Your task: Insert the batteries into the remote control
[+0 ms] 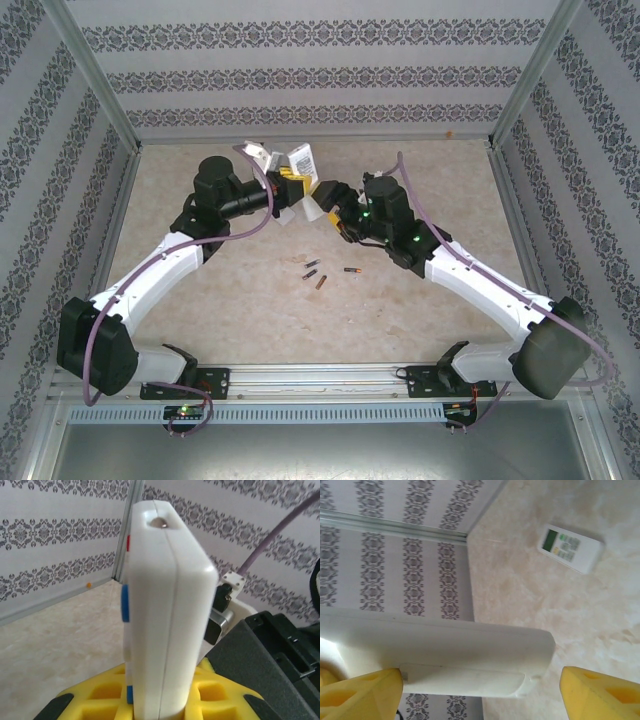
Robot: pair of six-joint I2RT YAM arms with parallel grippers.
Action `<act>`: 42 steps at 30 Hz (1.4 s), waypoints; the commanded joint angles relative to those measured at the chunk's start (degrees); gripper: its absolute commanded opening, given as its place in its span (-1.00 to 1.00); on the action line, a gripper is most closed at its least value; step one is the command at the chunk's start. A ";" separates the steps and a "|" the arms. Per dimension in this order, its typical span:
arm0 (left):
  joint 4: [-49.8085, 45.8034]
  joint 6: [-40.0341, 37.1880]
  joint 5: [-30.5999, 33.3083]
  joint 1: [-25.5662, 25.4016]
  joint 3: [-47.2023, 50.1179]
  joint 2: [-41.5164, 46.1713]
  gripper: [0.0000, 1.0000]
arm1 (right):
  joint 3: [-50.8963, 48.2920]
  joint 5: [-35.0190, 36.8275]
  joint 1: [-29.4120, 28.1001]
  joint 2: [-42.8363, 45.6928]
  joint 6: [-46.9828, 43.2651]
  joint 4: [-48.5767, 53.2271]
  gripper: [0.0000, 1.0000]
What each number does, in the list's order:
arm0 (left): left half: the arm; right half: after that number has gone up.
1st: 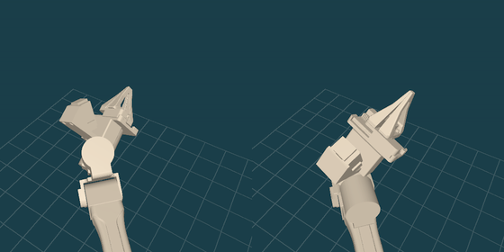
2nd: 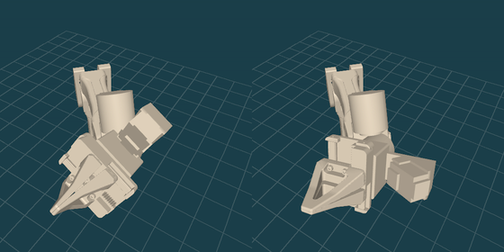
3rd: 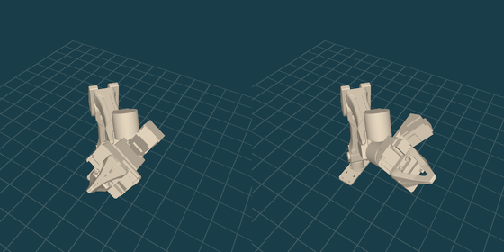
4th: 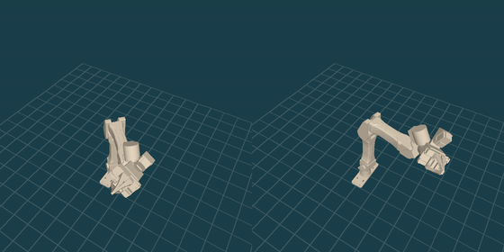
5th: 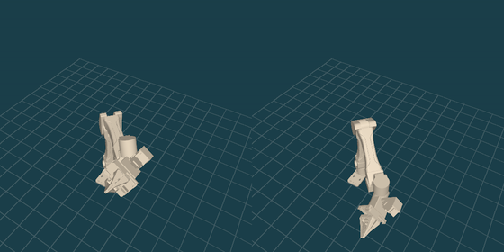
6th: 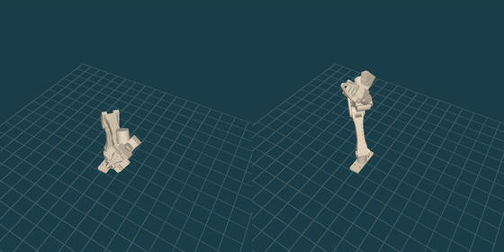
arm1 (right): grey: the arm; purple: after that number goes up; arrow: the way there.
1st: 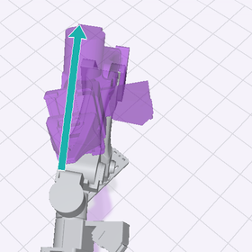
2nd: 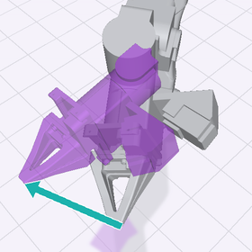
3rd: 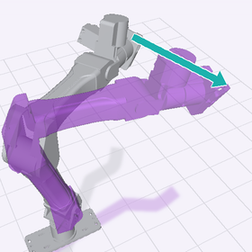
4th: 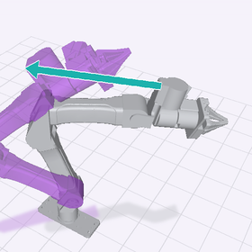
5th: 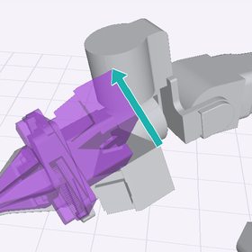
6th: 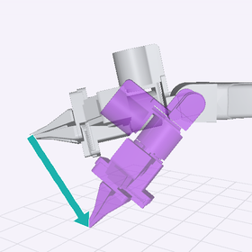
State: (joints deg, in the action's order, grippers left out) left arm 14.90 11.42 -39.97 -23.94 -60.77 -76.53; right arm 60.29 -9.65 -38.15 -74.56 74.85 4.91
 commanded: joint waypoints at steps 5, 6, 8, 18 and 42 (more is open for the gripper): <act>-1.98 -8.97 -2.71 -3.84 -2.03 4.22 -1.00 | -0.70 4.56 0.01 -0.95 1.29 11.06 0.59; -2.64 -9.49 -1.93 -3.82 -2.05 4.27 -1.00 | -1.22 4.42 0.12 -0.23 1.10 11.40 0.58; -4.47 -11.20 -0.34 -3.83 -2.43 4.04 -1.00 | -2.97 4.23 0.53 1.90 0.50 12.34 0.57; -5.37 -10.12 1.65 -3.85 -3.31 1.59 -1.00 | -10.37 10.29 2.55 15.56 -24.23 10.13 0.58; -0.43 -4.26 3.02 -3.93 -2.54 1.42 -1.00 | -11.96 0.92 0.88 5.23 0.47 -16.46 0.66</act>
State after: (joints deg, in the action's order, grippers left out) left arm 9.67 5.76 -35.48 -27.66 -62.28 -75.94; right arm 48.90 -11.27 -36.91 -68.97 71.05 -6.94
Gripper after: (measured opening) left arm 0.183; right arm 0.834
